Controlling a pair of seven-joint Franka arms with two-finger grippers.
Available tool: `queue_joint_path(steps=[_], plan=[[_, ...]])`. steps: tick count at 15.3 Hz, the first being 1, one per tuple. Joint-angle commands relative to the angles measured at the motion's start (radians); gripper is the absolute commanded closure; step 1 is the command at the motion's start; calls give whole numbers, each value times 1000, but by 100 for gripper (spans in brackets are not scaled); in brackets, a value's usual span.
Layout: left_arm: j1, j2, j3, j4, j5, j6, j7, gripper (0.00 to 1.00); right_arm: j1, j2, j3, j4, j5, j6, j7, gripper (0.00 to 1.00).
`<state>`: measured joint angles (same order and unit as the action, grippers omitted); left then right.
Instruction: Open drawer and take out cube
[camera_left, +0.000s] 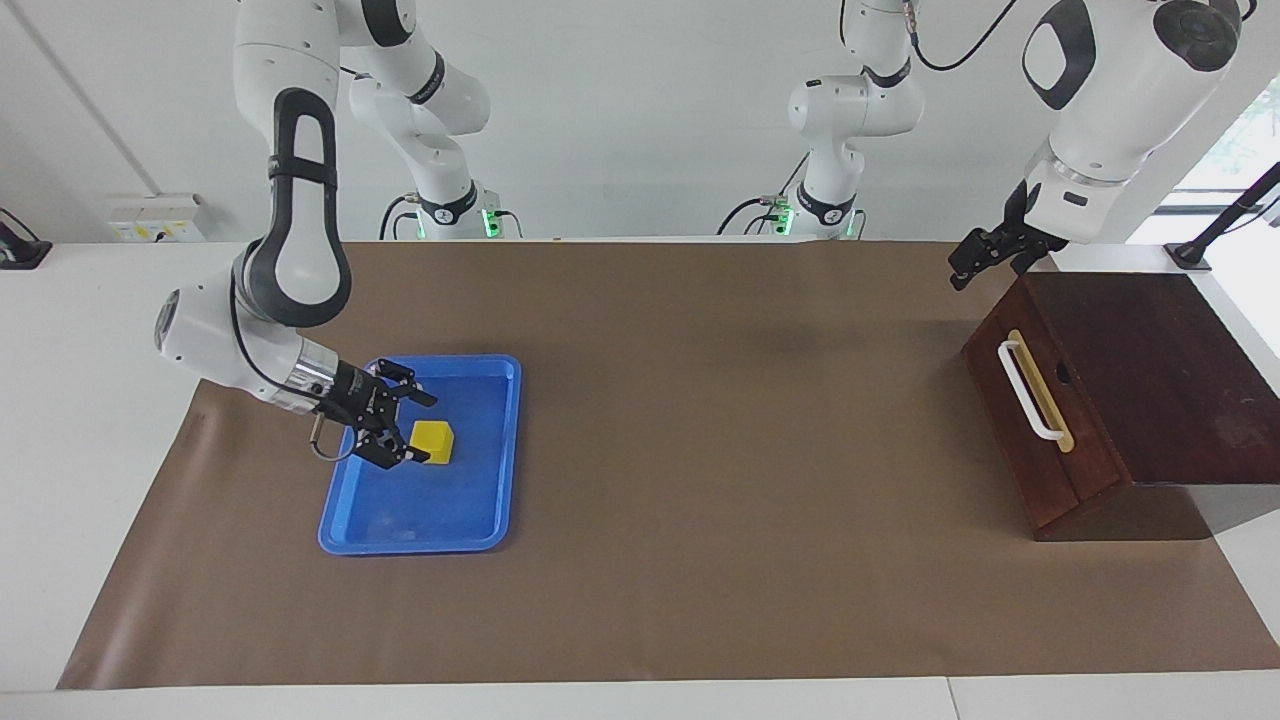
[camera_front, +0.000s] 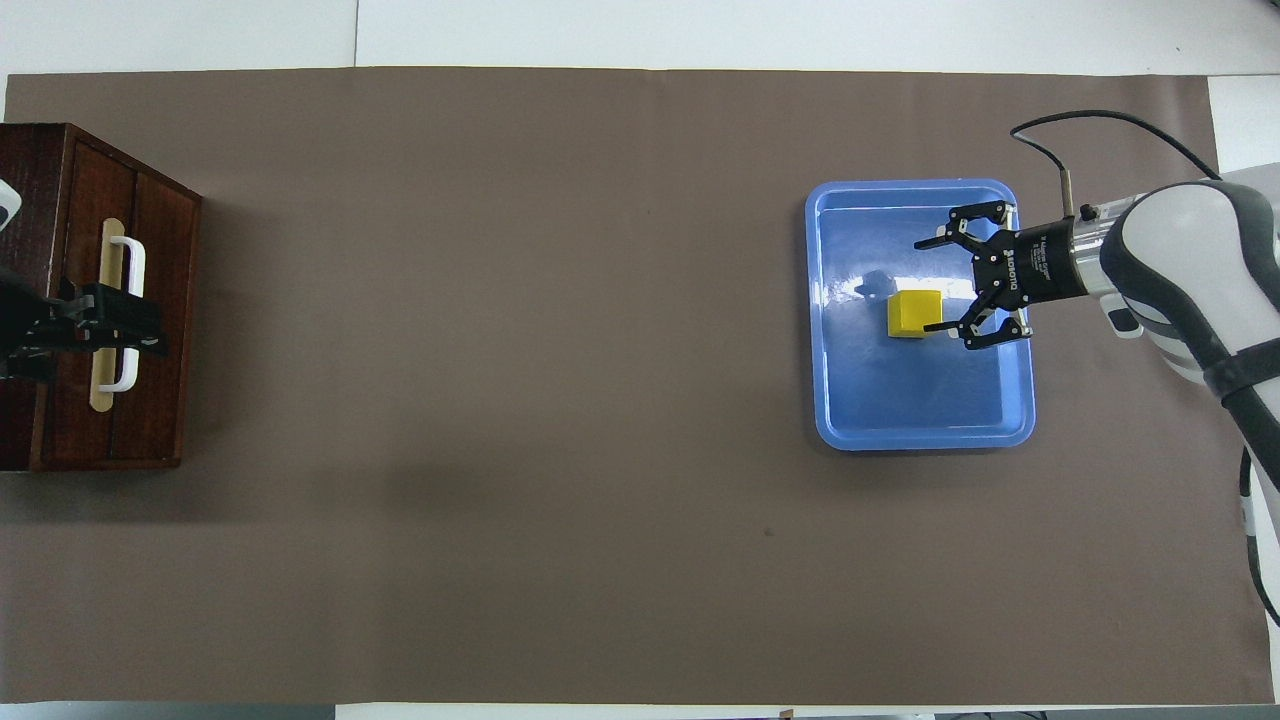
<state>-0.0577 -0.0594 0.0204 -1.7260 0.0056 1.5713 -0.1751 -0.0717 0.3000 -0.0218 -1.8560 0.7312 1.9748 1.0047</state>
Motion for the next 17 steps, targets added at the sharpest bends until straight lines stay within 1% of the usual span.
queue_joint_path(steps=[1,2,4,6,8,10,12,13,15,17], plan=[[7,-10,0,-1,-13,-14,62,0,12,-123,2,-23,-102,-46,2,0],[10,12,-17,5,-12,-20,62,0,16,-160,3,-14,-162,-69,2,0],[25,15,-34,3,-13,2,78,0,30,-211,3,47,-290,-172,0,0],[29,19,-46,3,-15,19,81,0,32,-255,3,99,-379,-250,-8,0],[29,23,-45,3,-13,9,85,0,30,-306,11,121,-462,-292,-27,0],[29,-5,-53,35,-16,-28,83,0,30,-363,14,136,-539,-371,-240,0],[29,1,-47,78,-54,-65,85,0,24,-387,11,144,-616,-404,-468,0],[27,1,-43,82,-61,-68,85,0,24,-393,13,152,-668,-410,-592,0],[27,1,-42,79,-62,-59,83,0,27,-403,14,146,-713,-412,-731,0],[27,1,-36,86,-62,-68,83,0,33,-426,16,115,-713,-439,-770,0]])
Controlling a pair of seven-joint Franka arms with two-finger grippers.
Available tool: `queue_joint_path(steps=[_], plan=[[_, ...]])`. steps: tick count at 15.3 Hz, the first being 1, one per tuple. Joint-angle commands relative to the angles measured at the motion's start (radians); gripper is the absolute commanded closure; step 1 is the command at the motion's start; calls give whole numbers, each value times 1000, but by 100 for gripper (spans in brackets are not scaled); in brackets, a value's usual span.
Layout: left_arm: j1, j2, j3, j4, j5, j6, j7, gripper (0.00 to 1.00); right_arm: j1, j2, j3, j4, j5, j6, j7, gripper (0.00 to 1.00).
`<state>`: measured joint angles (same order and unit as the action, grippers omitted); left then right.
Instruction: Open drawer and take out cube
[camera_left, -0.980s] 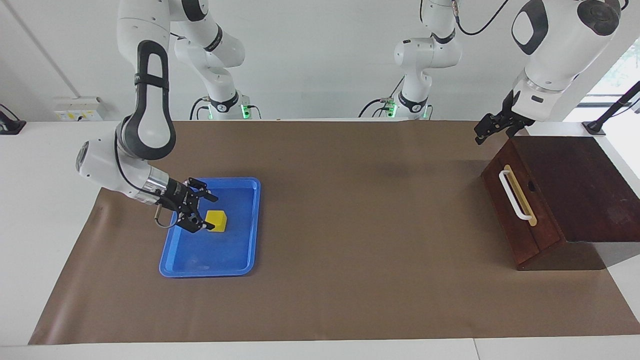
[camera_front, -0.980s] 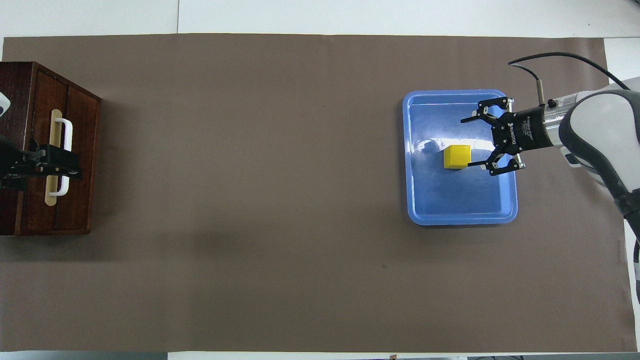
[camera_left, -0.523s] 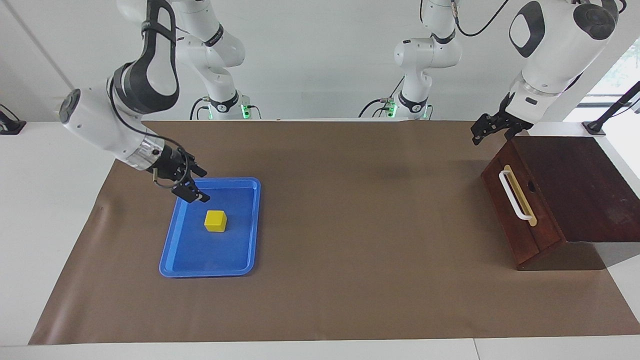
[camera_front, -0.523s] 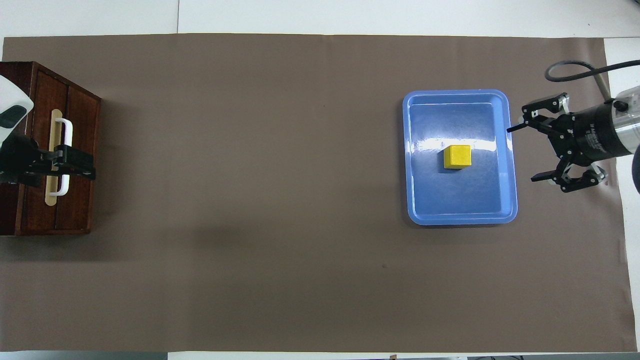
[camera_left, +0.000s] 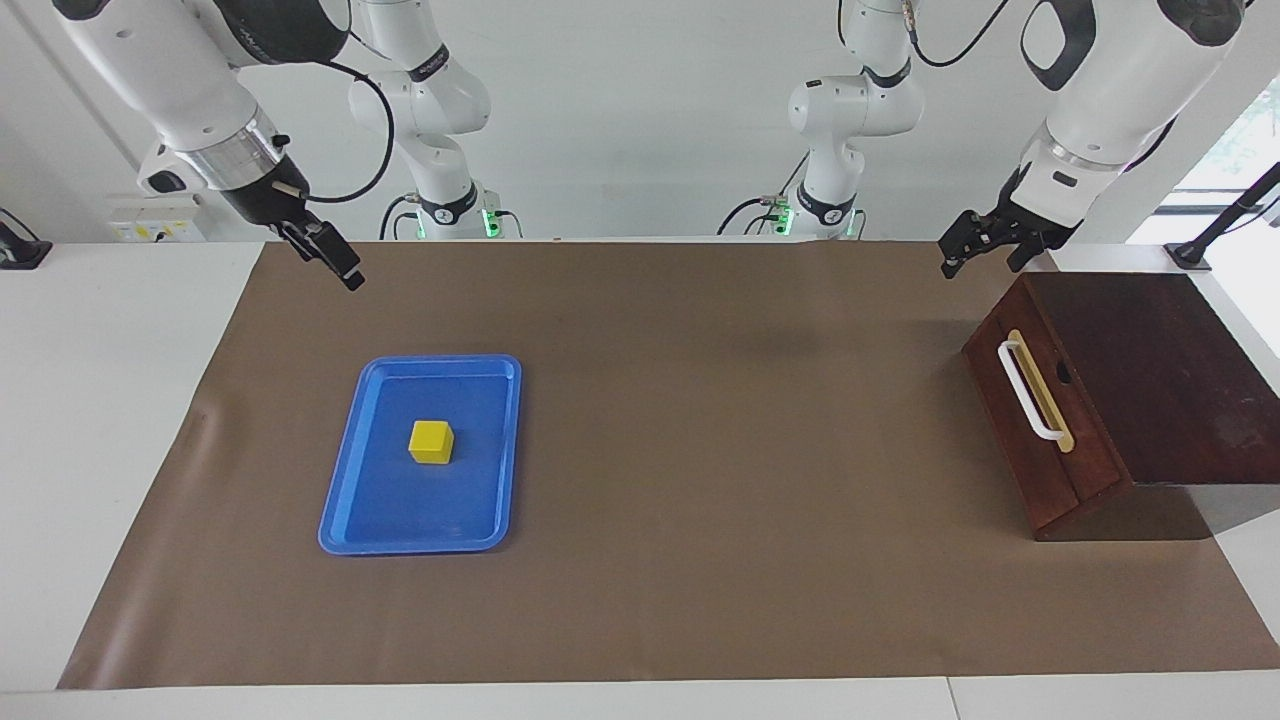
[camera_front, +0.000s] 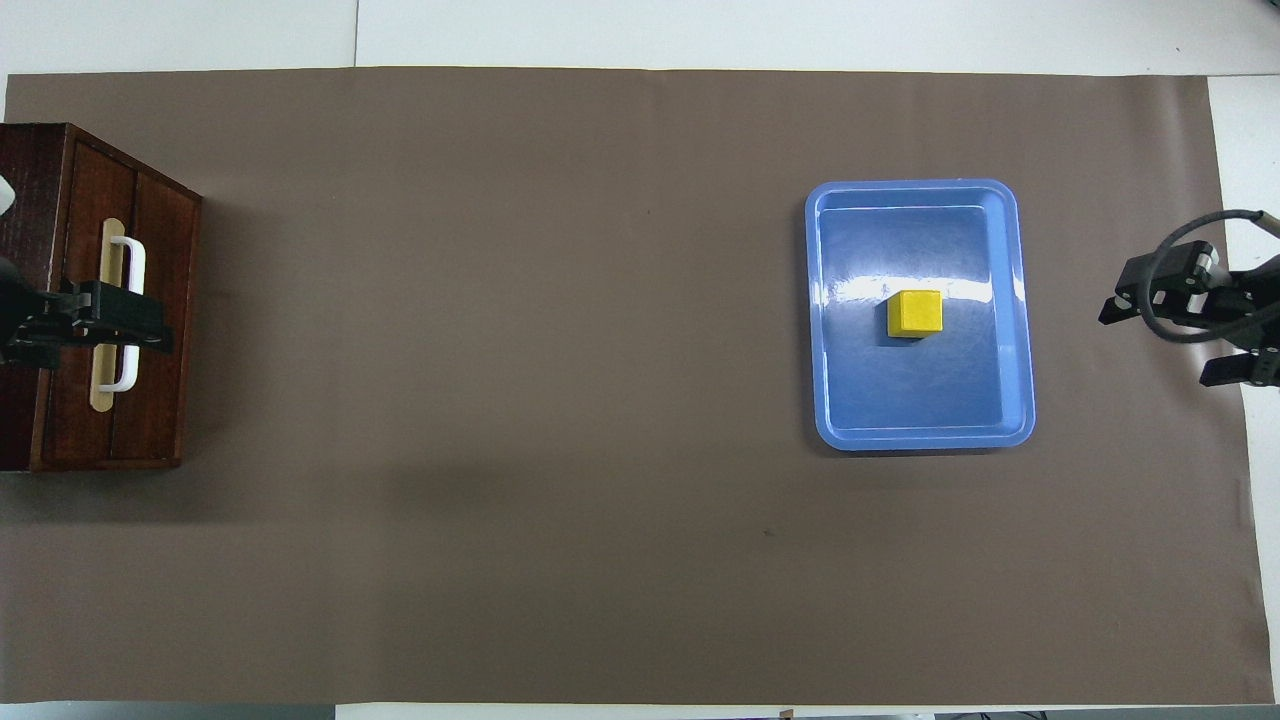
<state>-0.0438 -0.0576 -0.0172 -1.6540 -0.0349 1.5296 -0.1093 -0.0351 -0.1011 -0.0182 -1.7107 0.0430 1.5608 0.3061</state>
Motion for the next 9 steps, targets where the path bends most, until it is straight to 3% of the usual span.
queue_joint_path(steps=[1,5,9], plan=[[15,-4,2,19,-22,-29,17,0,3,-35,17,-52,-25,-28,-80,0],[13,-10,-6,19,-20,-29,16,0,8,-28,18,-53,-57,15,-342,0],[12,-15,-9,14,-19,-23,22,0,37,41,18,26,-78,-22,-349,0]])
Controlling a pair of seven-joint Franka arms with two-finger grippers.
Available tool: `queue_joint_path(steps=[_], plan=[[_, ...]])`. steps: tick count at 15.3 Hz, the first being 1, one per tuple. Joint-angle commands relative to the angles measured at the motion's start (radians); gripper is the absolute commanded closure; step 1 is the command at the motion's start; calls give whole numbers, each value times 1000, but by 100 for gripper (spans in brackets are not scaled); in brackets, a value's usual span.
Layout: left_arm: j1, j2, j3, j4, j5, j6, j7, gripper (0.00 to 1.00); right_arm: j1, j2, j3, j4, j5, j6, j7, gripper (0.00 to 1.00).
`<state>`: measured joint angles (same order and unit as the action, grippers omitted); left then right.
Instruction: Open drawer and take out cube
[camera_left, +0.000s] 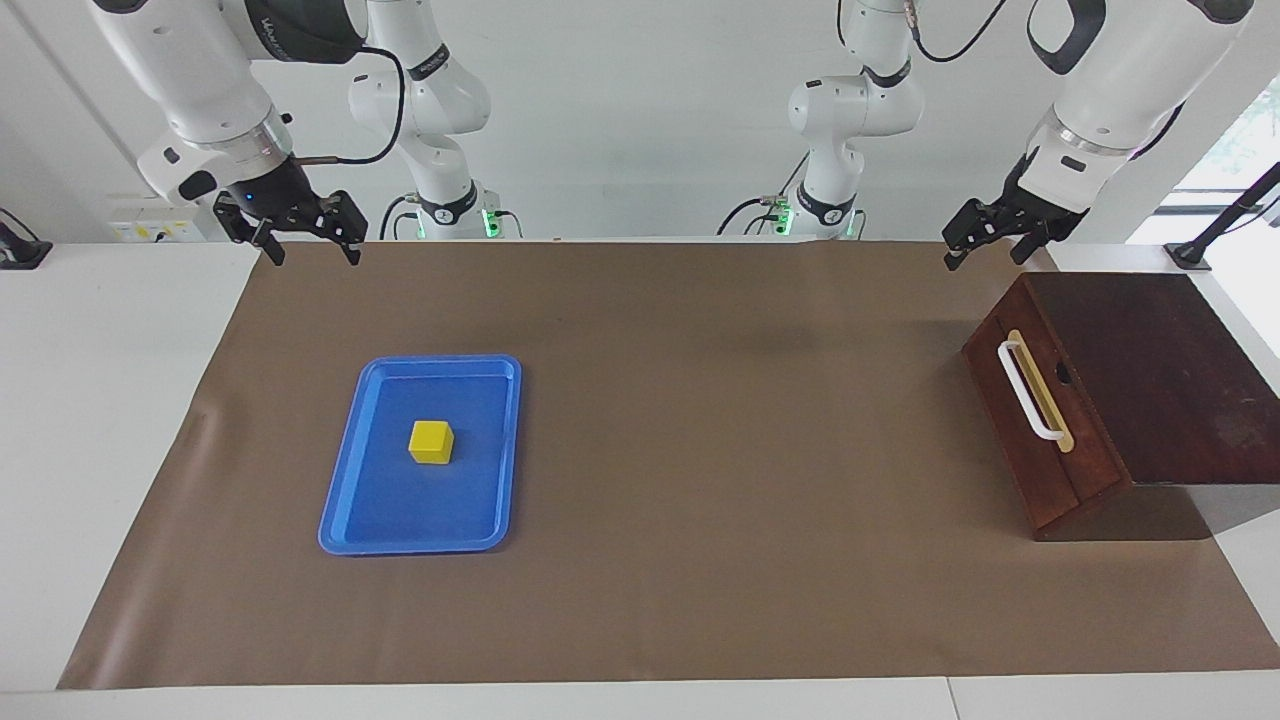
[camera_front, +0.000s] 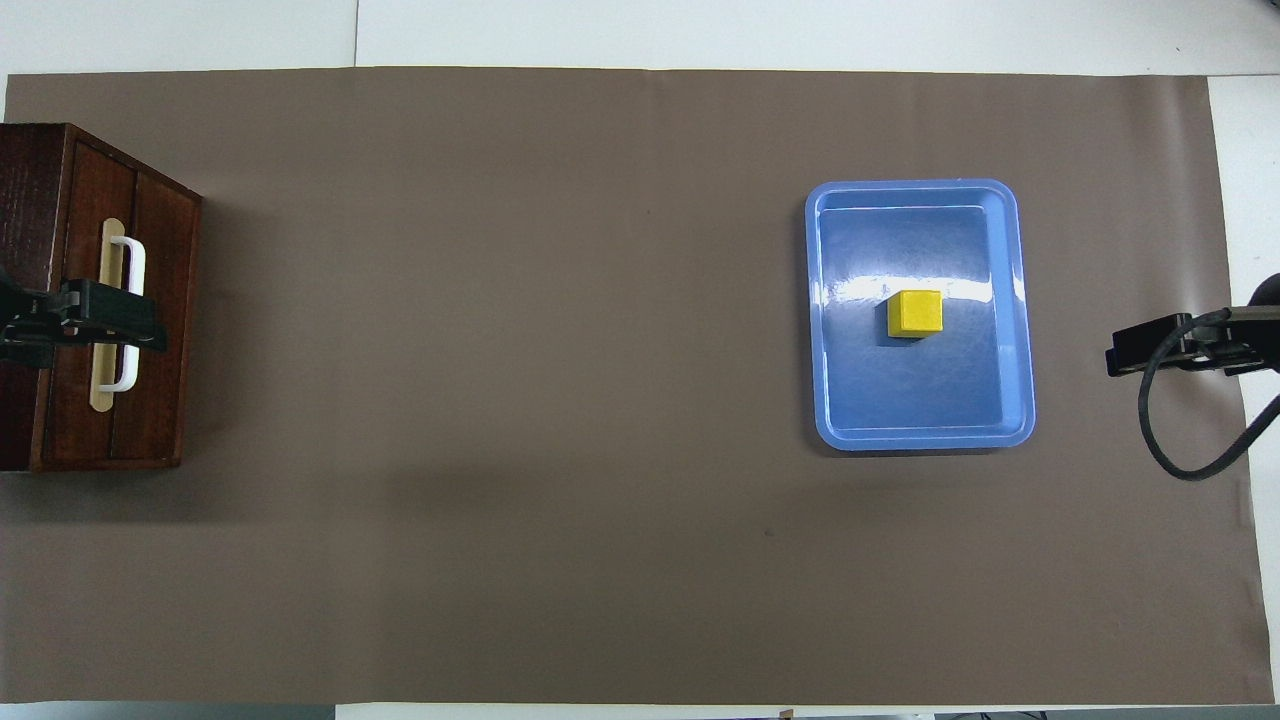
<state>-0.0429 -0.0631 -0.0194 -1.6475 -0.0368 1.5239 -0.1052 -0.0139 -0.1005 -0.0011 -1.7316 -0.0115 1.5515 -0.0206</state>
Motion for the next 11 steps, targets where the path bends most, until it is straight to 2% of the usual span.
queue_joint_path(steps=[1,11], plan=[[8,-6,-7,9,-17,-14,16,0,14,47,1,47,-24,-2,-21,0],[-5,-15,-7,5,-15,-16,18,0,2,48,0,26,-15,7,-21,0]])
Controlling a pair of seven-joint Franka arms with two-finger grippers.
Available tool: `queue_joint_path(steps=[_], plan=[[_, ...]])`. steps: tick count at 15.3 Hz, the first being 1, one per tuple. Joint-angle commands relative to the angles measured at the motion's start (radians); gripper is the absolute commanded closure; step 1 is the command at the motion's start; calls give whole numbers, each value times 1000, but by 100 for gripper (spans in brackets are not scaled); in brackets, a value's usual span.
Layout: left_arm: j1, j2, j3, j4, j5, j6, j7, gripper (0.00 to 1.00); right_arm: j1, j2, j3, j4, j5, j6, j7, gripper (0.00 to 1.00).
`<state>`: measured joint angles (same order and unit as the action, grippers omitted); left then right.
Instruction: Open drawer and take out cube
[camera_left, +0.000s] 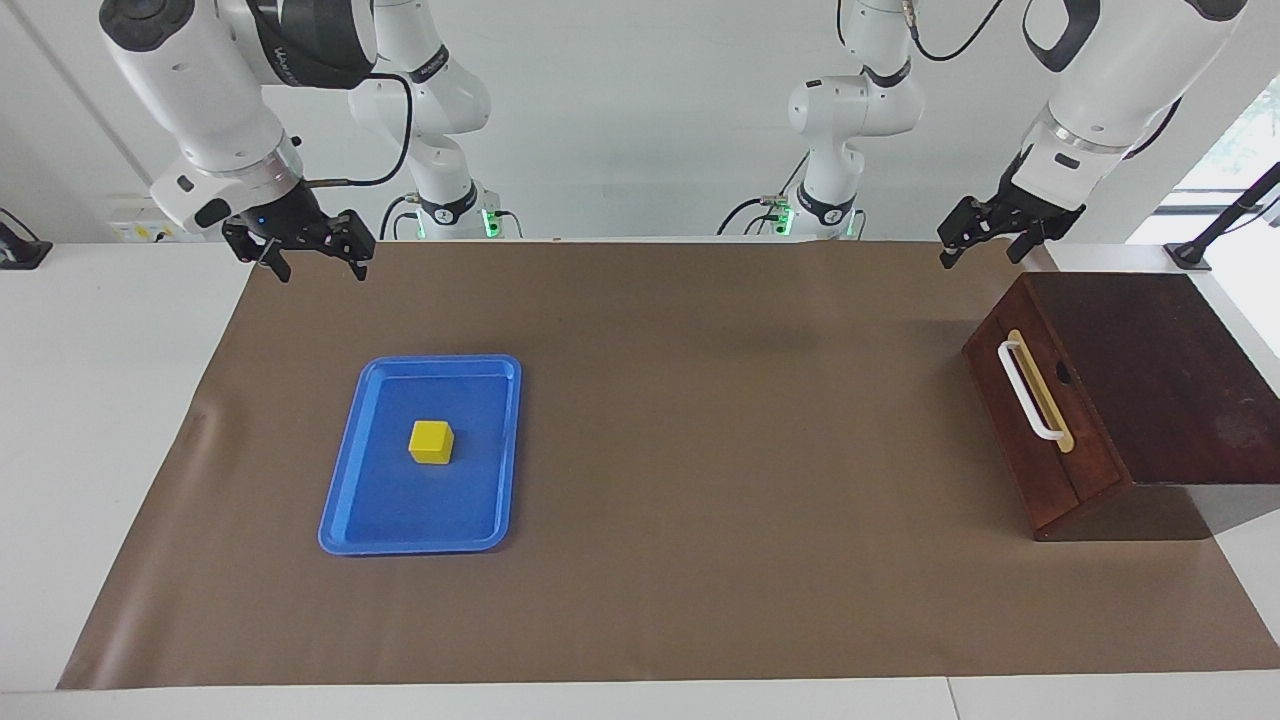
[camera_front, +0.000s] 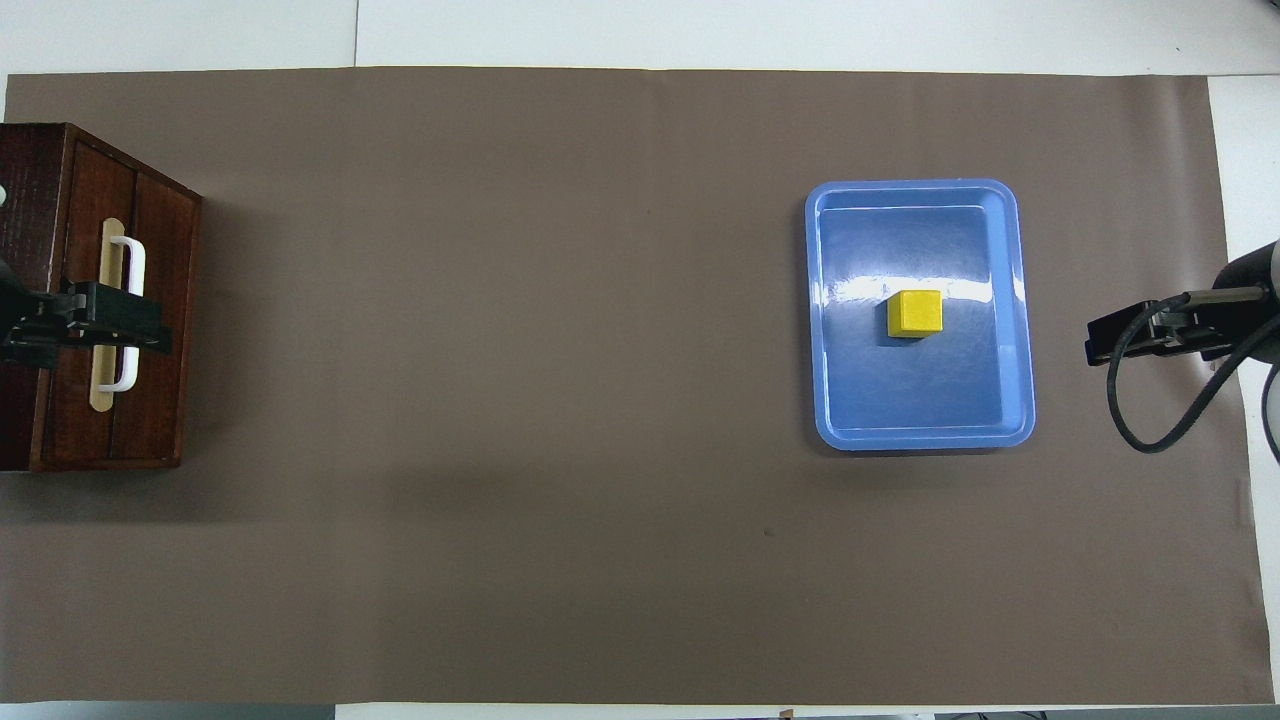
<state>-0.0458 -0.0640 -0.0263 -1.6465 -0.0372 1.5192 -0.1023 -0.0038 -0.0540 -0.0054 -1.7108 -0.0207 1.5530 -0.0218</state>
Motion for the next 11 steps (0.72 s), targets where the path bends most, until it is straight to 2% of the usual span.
queue_joint_path(steps=[1,11], plan=[[-3,-14,-1,7,-13,-10,16,0,-8,0,4,5,-5,5,-20,0],[-14,-14,-6,-16,-7,110,47,0,-10,-1,4,3,-5,4,-13,0]])
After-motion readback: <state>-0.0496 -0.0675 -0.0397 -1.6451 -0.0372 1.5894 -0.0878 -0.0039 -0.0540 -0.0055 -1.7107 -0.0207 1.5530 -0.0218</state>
